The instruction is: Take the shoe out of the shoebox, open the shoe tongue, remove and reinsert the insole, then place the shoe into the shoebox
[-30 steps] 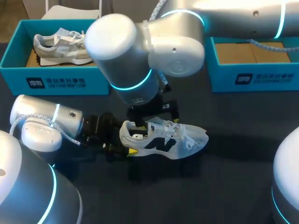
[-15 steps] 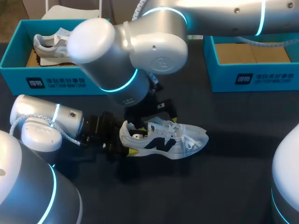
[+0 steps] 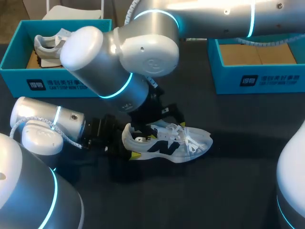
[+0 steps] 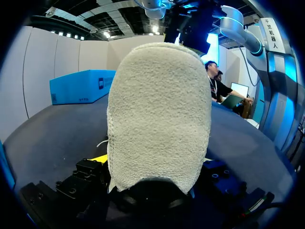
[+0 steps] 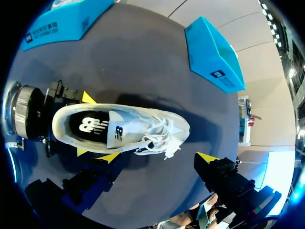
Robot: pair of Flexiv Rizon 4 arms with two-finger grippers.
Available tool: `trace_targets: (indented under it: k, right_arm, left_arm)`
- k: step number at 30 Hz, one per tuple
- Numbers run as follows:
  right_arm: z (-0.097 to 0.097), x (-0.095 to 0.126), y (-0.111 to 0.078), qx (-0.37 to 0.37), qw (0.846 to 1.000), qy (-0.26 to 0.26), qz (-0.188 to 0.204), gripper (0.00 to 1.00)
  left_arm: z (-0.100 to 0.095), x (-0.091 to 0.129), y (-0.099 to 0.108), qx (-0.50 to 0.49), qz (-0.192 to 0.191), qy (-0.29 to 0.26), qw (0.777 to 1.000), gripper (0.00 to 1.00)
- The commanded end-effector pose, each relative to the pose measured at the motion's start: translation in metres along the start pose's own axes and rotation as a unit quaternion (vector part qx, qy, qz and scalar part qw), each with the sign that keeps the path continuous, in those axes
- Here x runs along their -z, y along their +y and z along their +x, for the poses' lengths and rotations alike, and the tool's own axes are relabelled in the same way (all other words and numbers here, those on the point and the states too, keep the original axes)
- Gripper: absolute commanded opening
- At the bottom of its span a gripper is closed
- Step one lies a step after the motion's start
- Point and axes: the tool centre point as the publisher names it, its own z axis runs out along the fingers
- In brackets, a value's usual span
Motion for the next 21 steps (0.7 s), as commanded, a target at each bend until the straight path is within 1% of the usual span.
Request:
trace_targets:
  k: [1,4,6,10,15,21]
  right_arm:
    - [0.007,-0.006,-0.004,-0.322,0.947,0.006,-0.005,1.0]
    - [0.007,-0.005,0.001,-0.326,0.945,0.013,-0.008,1.0]
    - [0.006,-0.002,0.003,-0.336,0.942,0.024,-0.015,1.0]
    - [0.008,-0.001,0.007,-0.34,0.94,0.025,-0.017,1.0]
    - [0.015,0.006,0.018,-0.338,0.941,0.028,-0.016,1.0]
    - [0.029,0.006,0.021,-0.35,0.935,0.052,-0.007,1.0]
  left_arm:
    - [-0.005,-0.002,0.004,0.0,-0.002,0.0,1.0,0.0]
    - [-0.005,-0.002,0.004,0.0,-0.002,0.0,1.0,0.0]
    - [-0.005,-0.002,0.004,0.0,-0.002,0.0,1.0,0.0]
    - [-0.005,-0.002,0.004,0.0,-0.002,0.0,1.0,0.0]
    - [-0.005,-0.002,0.004,0.0,-0.002,0.0,1.0,0.0]
    - [-0.005,-0.002,0.004,0.0,-0.002,0.0,1.0,0.0]
